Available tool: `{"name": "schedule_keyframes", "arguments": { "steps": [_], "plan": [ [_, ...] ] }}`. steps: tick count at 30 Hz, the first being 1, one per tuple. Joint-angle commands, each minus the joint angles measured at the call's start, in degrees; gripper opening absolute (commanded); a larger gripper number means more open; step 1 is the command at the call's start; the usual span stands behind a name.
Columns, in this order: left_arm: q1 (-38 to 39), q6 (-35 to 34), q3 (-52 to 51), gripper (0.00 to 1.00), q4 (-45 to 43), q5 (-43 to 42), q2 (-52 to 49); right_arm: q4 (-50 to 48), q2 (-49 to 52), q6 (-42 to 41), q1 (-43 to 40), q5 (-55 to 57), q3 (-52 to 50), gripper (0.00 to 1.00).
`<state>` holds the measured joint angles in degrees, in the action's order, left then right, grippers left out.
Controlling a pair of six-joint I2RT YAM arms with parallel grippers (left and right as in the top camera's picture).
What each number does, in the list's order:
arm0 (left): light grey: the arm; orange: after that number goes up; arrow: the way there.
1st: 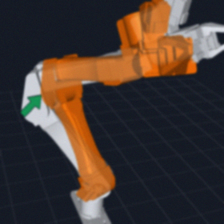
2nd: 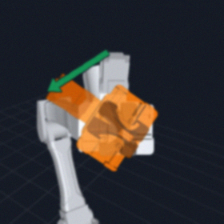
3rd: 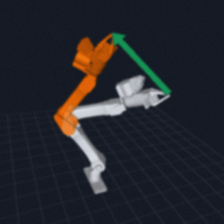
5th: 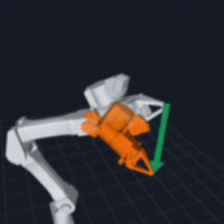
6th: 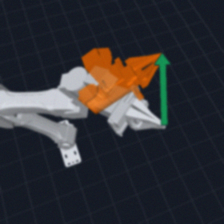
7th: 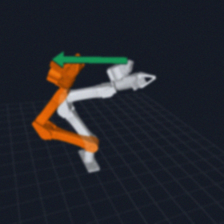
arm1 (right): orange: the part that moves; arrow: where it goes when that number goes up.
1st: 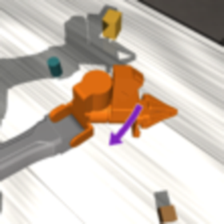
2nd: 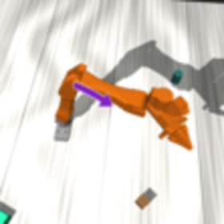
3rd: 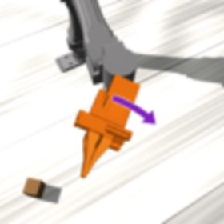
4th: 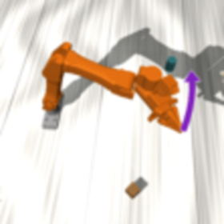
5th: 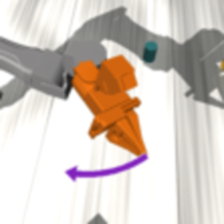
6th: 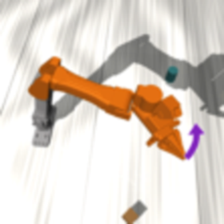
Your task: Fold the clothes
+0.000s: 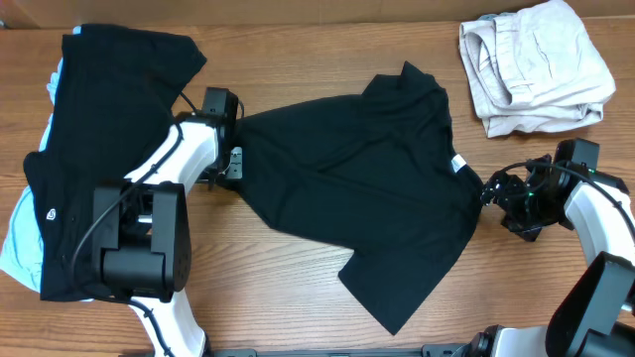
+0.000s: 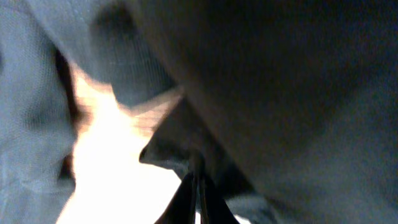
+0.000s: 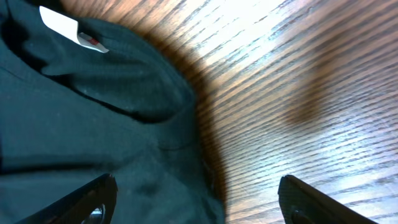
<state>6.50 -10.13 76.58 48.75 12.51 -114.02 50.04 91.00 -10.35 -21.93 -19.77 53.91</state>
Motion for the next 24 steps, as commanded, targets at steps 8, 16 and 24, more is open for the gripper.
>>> {"name": "schedule_keyframes", "arguments": {
  "steps": [8, 16, 24],
  "plan": [
    [-0.48, -0.17, 32.00, 0.04, 26.75, -7.69, -0.55, 0.11, -1.42, -0.76, 0.24, -6.62, 1.29, 0.77],
    [-0.48, 0.20, 47.80, 0.04, 34.29, -7.72, -0.55, 2.73, -2.40, 0.07, 0.24, -8.63, 1.29, 0.59],
    [-0.48, 0.31, 51.95, 0.04, 34.51, -8.09, -0.52, 8.83, -10.51, 1.84, 0.24, -6.12, 1.29, 0.55]
  ]
}}
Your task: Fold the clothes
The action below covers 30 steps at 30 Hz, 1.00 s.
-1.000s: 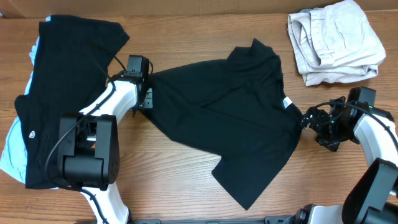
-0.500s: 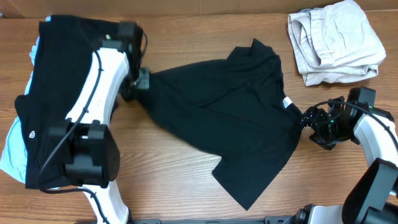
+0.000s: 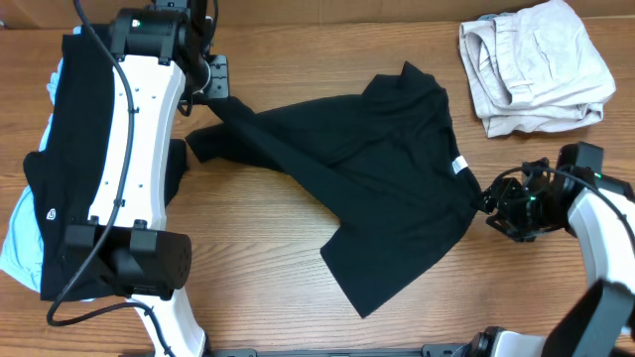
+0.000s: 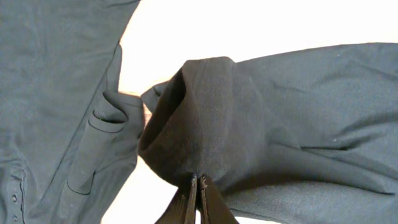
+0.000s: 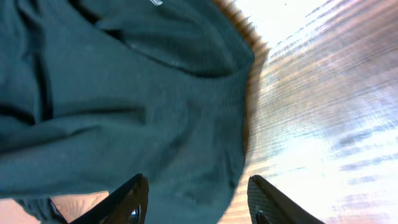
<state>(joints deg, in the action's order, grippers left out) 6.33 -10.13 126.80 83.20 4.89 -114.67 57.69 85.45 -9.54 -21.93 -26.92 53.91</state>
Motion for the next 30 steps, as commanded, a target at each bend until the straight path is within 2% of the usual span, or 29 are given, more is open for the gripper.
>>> {"name": "schedule_keyframes", "arguments": {
  "steps": [1, 4, 8, 13, 19, 30],
  "plan": [
    [-0.31, 0.31, 1.73, 0.04, 0.04, -0.46, 0.13, 2.21, -6.40, 1.01, 0.24, 1.36, 1.29, 0.55],
    [-0.31, 0.31, 1.73, 0.04, -0.20, -0.46, 0.13, 6.14, -11.13, 1.03, 0.96, 1.33, 1.29, 0.55],
    [-0.31, 0.31, 1.73, 0.04, -1.20, -0.48, 0.13, 10.56, -15.43, 0.52, 6.32, 1.40, 1.29, 0.56],
    [-0.31, 0.31, 1.73, 0.04, -1.97, -0.46, 0.13, 11.02, -15.72, -9.94, 18.69, 11.30, 0.17, 0.61],
    [-0.31, 0.28, 1.70, 0.04, -3.15, -0.48, 0.11, 7.23, -14.60, -18.91, 32.96, 12.92, -3.78, 0.62],
    [-0.31, -0.81, 1.55, 0.04, -3.96, -0.50, 0.02, -5.68, -7.52, -22.47, 57.46, 13.18, -7.32, 0.70]
  ]
}}
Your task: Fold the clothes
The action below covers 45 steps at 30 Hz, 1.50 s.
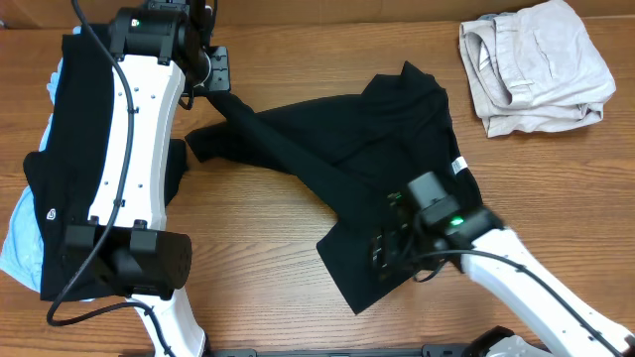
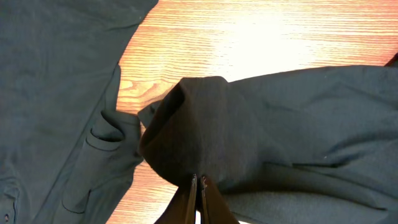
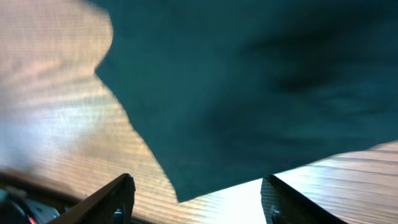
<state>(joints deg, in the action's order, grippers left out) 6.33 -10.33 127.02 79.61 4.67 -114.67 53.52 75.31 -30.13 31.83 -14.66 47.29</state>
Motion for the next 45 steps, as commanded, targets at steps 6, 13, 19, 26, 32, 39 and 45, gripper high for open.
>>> {"name": "schedule_keyframes", "arguments": {
  "steps": [6, 13, 19, 26, 32, 39, 45],
  "plan": [
    [-0.31, -0.61, 1.33, 0.04, -0.37, -0.26, 0.00, -4.68, 11.39, -1.86, 11.23, 1.25, -0.70, 0.70],
    [-0.31, -0.61, 1.33, 0.04, -0.39, -0.26, 0.00, -3.10, 13.81, -3.34, 17.84, 1.53, -0.70, 0.74],
    [-0.31, -0.61, 1.33, 0.04, -0.39, -0.28, -0.02, -3.10, 13.88, -6.19, 22.18, 2.45, -0.90, 0.76],
    [-0.31, -0.59, 1.33, 0.04, -0.37, -0.26, -0.02, -2.84, 14.14, -7.30, 22.16, 4.85, -1.22, 0.72],
    [-0.31, -0.59, 1.33, 0.04, -0.37, -0.26, -0.02, -2.54, 14.43, -9.11, 22.16, 5.88, -2.47, 0.69],
    [-0.31, -0.59, 1.33, 0.04, -0.37, -0.28, -0.02, -4.59, 14.47, -9.11, 22.16, 4.04, -6.16, 0.67],
    [-0.31, -0.59, 1.33, 0.04, -0.31, -0.26, -0.04, -6.56, 14.45, -10.19, 22.16, 3.78, -6.78, 0.57]
  ]
}}
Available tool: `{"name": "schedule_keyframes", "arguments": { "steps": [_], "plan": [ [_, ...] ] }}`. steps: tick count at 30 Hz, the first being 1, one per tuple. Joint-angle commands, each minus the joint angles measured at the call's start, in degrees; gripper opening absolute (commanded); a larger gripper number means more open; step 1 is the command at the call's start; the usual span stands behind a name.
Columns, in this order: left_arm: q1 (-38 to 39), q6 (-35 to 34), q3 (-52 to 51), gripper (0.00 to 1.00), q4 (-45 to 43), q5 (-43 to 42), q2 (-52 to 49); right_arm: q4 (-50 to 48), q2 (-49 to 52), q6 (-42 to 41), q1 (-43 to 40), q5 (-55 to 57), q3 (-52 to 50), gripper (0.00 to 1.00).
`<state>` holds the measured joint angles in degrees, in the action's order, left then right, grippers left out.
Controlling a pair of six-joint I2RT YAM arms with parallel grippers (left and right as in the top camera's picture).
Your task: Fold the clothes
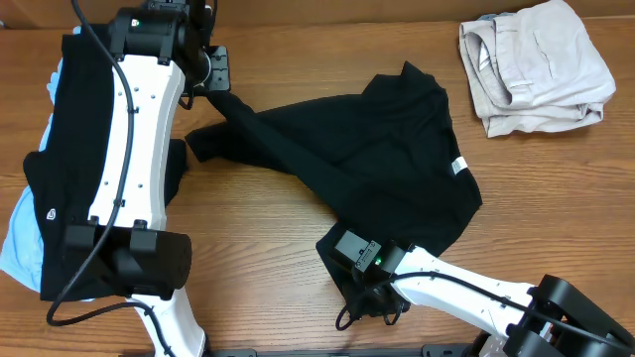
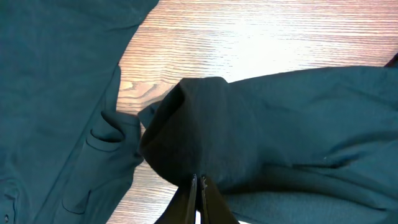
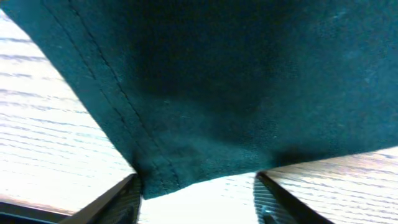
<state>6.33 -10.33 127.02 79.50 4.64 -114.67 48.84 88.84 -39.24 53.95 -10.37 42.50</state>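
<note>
A black T-shirt (image 1: pixel 377 159) lies crumpled across the middle of the table in the overhead view. My left gripper (image 1: pixel 211 77) is at the far left, shut on one end of the shirt and holding it up; in the left wrist view the gripper (image 2: pixel 198 182) pinches a bunched fold of black fabric (image 2: pixel 199 130). My right gripper (image 1: pixel 369 296) sits low at the shirt's near hem corner. In the right wrist view it (image 3: pixel 196 199) is open, with the stitched hem corner (image 3: pixel 155 177) lying between the fingers.
Folded beige trousers (image 1: pixel 536 64) lie at the far right corner. A pile of black clothes (image 1: pixel 89 149) over a light blue garment (image 1: pixel 18 248) fills the left side, under the left arm. Bare wood shows along the front and right.
My right gripper has moved from over the shirt's lower part toward the front edge, and now stands open at the hem corner. The left gripper and its hold are unchanged.
At first my left gripper was low at the shirt's left edge, and the right gripper was open by the collar tag at the right. Then the left held that end up at the far left. The right arm then crossed to the lower part, now the hem corner.
</note>
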Motion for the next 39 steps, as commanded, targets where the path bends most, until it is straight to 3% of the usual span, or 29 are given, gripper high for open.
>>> {"name": "schedule_keyframes", "arguments": {
  "steps": [1, 4, 15, 21, 31, 39],
  "plan": [
    [-0.31, -0.59, 1.33, 0.04, -0.17, -0.24, -0.04, -1.90, 0.92, -2.10, 0.04, -0.11, -1.99, 0.53],
    [-0.31, -0.59, 1.33, 0.04, -0.04, -0.24, -0.04, -2.08, 0.92, -4.59, -0.02, 1.33, -1.99, 0.43],
    [-0.31, -0.59, 1.33, 0.04, -0.09, -0.22, -0.07, -1.81, 0.92, -7.04, -1.99, 2.67, -1.92, 0.24],
    [-0.31, -0.59, 1.33, 0.04, -0.09, -0.22, -0.07, -0.13, 0.50, -6.38, -4.81, 3.34, -0.94, 0.04],
    [-0.31, 0.11, 1.36, 0.04, -0.07, -0.11, -0.04, 5.75, -5.35, 1.60, -15.96, 7.37, 8.00, 0.04],
    [-0.31, 1.22, 4.50, 0.04, 0.02, -0.02, 3.93, 16.57, -12.72, 9.49, -27.93, 15.30, 27.50, 0.04]
  ]
}}
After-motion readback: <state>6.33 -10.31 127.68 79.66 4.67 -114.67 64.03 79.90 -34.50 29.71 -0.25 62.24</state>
